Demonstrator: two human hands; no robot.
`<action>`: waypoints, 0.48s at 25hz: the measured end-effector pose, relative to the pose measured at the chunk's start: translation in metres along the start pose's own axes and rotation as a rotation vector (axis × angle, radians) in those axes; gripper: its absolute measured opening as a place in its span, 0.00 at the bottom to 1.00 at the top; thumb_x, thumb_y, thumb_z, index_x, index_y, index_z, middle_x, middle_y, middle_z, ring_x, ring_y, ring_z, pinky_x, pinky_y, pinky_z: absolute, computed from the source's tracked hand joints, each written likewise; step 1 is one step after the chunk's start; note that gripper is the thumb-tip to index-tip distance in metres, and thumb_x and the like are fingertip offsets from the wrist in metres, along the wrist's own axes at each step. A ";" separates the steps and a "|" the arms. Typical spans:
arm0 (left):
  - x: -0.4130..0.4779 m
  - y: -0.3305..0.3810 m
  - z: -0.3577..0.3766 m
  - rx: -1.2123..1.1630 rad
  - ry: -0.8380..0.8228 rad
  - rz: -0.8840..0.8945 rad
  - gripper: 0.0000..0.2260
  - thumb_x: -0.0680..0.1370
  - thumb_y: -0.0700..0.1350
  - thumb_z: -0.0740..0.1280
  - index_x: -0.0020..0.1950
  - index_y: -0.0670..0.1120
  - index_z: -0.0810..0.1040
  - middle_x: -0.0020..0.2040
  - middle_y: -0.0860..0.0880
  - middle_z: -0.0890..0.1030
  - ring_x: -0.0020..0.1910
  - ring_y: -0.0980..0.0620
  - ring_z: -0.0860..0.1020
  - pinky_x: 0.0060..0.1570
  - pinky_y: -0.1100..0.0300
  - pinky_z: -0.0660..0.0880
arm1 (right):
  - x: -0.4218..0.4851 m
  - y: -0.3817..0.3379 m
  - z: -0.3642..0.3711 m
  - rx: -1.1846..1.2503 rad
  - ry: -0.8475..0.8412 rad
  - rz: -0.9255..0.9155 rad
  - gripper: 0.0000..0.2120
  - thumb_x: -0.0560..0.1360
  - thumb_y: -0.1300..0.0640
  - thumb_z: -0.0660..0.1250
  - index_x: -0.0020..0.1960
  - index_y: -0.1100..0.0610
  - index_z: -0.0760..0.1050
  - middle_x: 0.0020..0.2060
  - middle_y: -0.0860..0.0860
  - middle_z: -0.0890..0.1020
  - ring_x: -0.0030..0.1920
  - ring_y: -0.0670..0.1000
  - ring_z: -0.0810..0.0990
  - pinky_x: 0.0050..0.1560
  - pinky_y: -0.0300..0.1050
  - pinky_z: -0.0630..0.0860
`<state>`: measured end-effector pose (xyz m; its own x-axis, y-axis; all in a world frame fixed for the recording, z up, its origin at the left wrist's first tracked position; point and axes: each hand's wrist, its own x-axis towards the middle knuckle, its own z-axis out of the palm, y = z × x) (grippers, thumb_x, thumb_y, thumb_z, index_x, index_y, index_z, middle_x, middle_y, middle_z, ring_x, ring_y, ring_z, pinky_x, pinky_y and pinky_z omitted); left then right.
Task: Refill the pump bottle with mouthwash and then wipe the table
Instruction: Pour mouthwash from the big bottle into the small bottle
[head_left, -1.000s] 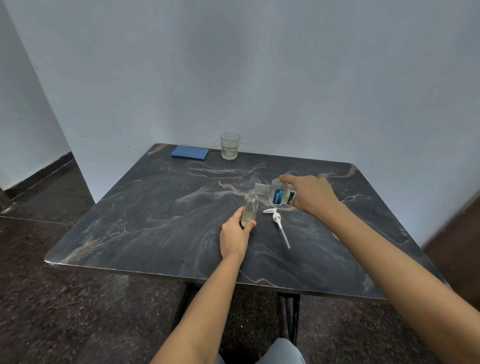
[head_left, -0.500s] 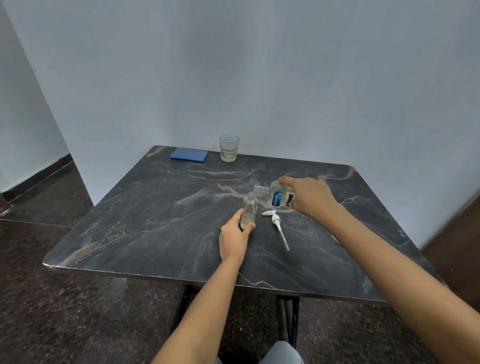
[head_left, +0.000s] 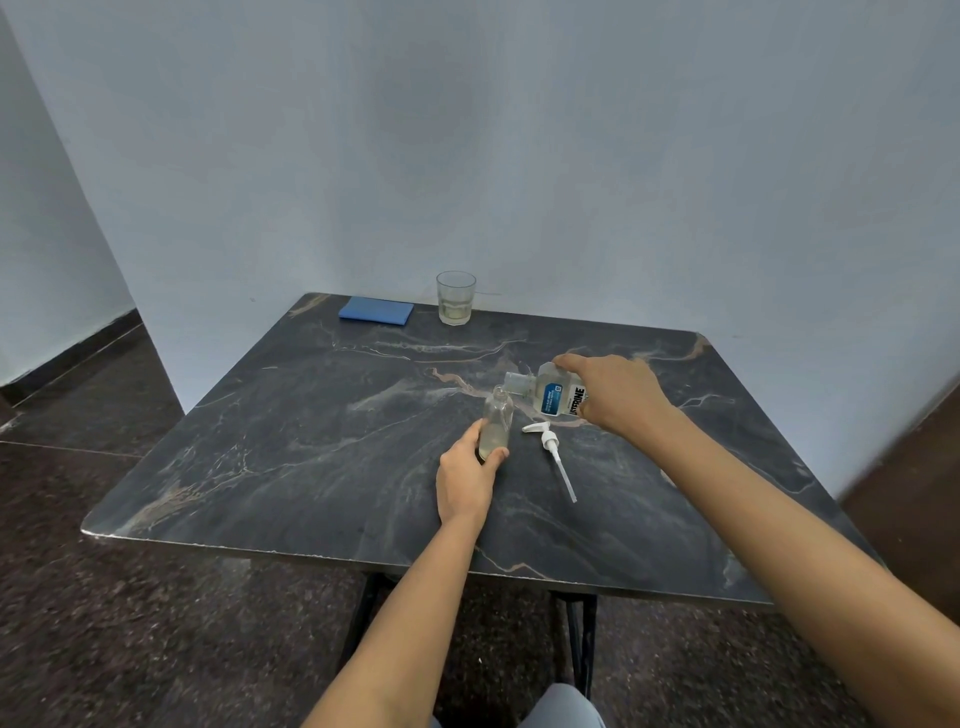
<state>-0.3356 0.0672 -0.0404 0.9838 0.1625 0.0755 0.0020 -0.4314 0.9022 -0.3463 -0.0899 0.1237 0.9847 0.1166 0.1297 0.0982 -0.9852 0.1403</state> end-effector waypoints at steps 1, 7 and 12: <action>0.000 0.000 0.000 0.000 -0.001 0.001 0.25 0.76 0.49 0.70 0.72 0.52 0.70 0.65 0.48 0.78 0.63 0.49 0.76 0.65 0.51 0.72 | 0.001 0.000 0.001 0.000 -0.001 0.002 0.27 0.75 0.60 0.65 0.70 0.44 0.63 0.57 0.52 0.81 0.57 0.56 0.78 0.56 0.52 0.71; 0.002 -0.002 0.002 0.011 0.000 -0.006 0.26 0.76 0.50 0.70 0.72 0.52 0.69 0.66 0.48 0.77 0.64 0.49 0.76 0.65 0.48 0.72 | 0.003 0.000 0.001 -0.006 -0.007 0.001 0.26 0.75 0.60 0.65 0.70 0.44 0.64 0.57 0.52 0.81 0.57 0.57 0.78 0.56 0.52 0.71; 0.002 -0.002 0.002 0.008 0.006 0.006 0.25 0.76 0.49 0.70 0.72 0.51 0.70 0.65 0.48 0.78 0.63 0.49 0.76 0.64 0.49 0.72 | 0.004 0.001 0.003 -0.001 -0.015 0.003 0.26 0.75 0.59 0.66 0.69 0.44 0.64 0.58 0.52 0.80 0.57 0.56 0.79 0.56 0.53 0.72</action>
<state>-0.3338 0.0665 -0.0426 0.9828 0.1648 0.0832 -0.0025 -0.4390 0.8985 -0.3414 -0.0906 0.1212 0.9870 0.1119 0.1157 0.0953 -0.9855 0.1405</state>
